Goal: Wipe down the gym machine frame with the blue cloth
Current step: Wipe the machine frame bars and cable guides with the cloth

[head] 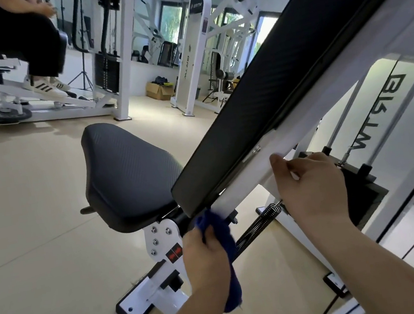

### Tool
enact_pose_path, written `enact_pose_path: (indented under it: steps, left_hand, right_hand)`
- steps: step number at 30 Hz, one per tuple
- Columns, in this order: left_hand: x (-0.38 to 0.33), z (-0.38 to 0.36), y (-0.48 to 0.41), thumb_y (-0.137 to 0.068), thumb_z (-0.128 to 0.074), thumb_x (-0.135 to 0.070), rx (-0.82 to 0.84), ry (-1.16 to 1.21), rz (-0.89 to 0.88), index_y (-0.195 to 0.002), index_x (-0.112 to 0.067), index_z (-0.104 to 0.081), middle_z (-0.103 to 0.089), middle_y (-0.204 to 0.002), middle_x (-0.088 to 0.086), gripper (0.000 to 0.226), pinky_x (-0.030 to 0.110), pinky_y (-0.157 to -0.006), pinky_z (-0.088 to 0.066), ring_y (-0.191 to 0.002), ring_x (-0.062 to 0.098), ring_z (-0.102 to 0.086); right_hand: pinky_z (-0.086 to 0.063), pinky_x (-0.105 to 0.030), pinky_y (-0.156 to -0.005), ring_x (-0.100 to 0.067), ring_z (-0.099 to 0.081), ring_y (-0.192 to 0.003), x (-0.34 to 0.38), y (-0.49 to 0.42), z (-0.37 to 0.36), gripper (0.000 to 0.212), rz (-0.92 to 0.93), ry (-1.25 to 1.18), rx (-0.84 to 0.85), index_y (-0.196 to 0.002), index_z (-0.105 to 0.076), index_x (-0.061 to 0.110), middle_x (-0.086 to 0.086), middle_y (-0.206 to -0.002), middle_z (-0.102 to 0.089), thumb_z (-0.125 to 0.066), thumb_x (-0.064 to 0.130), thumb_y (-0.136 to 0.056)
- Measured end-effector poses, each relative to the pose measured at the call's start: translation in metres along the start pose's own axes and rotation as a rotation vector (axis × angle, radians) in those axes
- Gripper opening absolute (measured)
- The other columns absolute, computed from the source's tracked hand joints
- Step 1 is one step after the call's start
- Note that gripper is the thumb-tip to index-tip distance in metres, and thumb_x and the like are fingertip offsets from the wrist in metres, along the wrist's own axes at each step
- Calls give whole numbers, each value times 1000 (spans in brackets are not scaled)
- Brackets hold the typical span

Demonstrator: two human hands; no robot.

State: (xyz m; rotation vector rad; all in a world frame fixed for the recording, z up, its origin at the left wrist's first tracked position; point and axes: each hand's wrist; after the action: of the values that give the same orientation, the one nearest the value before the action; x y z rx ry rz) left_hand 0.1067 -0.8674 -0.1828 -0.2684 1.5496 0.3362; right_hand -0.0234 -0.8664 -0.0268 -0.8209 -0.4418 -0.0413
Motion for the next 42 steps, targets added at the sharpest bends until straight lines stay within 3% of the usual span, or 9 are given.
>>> enact_pose_path:
  steps: [6, 10, 17, 20, 24, 29, 33, 37, 42]
  left_hand:
    - [-17, 2, -6, -101, -54, -37, 20, 53, -14, -99, -23, -65, -69, -99, 3, 17, 45, -85, -58, -88, 20, -68]
    - [-52, -15, 7, -99, -60, -35, 19, 41, -90, -113, -18, -64, -64, -107, 2, 23, 35, -92, -48, -98, 24, -61]
    - [-80, -7, 21, -97, -59, -26, -11, 243, 39, -77, -17, -65, -60, -66, 3, 23, 33, -63, -43, -66, 27, -57]
    - [-114, -27, 40, -97, -56, -20, 132, 356, -13, -64, -17, -62, -62, -54, 8, 34, 42, -58, -51, -52, 25, -56]
    - [-121, -23, 48, -101, -57, -20, 94, 404, 26, -75, -19, -69, -70, -65, 9, 28, 24, -58, -51, -57, 16, -66]
    - [-145, -29, 58, -99, -61, -23, 58, 431, 55, -82, -19, -72, -73, -74, 4, 20, 31, -64, -53, -71, 22, -71]
    - [-170, -37, 74, -99, -62, -22, 153, 505, -14, -91, -20, -75, -76, -79, 2, 15, 29, -70, -61, -75, 17, -74]
    - [-170, -32, 76, -102, -60, -24, 169, 549, 39, -98, -21, -75, -78, -84, 1, 16, 41, -83, -61, -80, 19, -75]
    - [-188, -19, 91, -106, -49, -29, 352, 549, -11, -115, -34, -71, -77, -98, -12, 24, 27, -90, -55, -94, 7, -73]
  right_hand:
    - [-33, -28, -74, -25, -55, -92, 6, 3, 2, 46, -31, -37, -2, -84, -81, 19, 3, -84, -50, -53, 54, -98]
    - [-34, -27, -73, -21, -55, -86, 8, 3, 9, 45, -46, -42, 57, -85, -82, 19, 7, -83, -49, -55, 52, -99]
    - [-30, -17, -60, -8, -50, -67, 17, -2, 23, 60, -72, -45, 127, -46, -47, 21, 3, -74, -47, -58, 46, -99]
    - [-33, -20, -62, -11, -52, -69, 19, -5, 29, 59, -125, -64, 194, -53, -60, 13, 1, -78, -50, -50, 46, -102]
    - [-36, -27, -71, -14, -54, -76, 23, -4, 48, 55, -173, -184, 379, -60, -61, 12, 1, -85, -53, -43, 38, -106]
    - [-52, -36, -93, -16, -65, -99, 29, 1, 70, 27, -286, -376, 509, -102, -72, 22, 4, -99, -71, -46, 24, -104]
    - [-51, -41, -107, -10, -60, -119, 25, 10, 81, 53, -343, -461, 372, -131, -60, 36, 12, -124, -66, -49, 0, -95]
    - [-58, -20, -87, -2, -66, -101, 21, 8, 91, 51, -203, -435, 446, -125, -58, 48, 21, -115, -65, -61, 5, -97]
    - [-56, -19, -89, 1, -65, -98, 22, -5, 83, 41, -51, -281, 378, -117, -64, 42, 20, -107, -68, -72, 12, -90]
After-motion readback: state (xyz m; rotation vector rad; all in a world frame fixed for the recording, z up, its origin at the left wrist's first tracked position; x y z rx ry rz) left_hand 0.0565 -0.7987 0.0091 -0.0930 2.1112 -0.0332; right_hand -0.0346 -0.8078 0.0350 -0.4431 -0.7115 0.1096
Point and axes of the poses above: each hand's wrist, its own y-axis away from the middle knuckle, its own z-axis out of the back of the hand, x = y × z
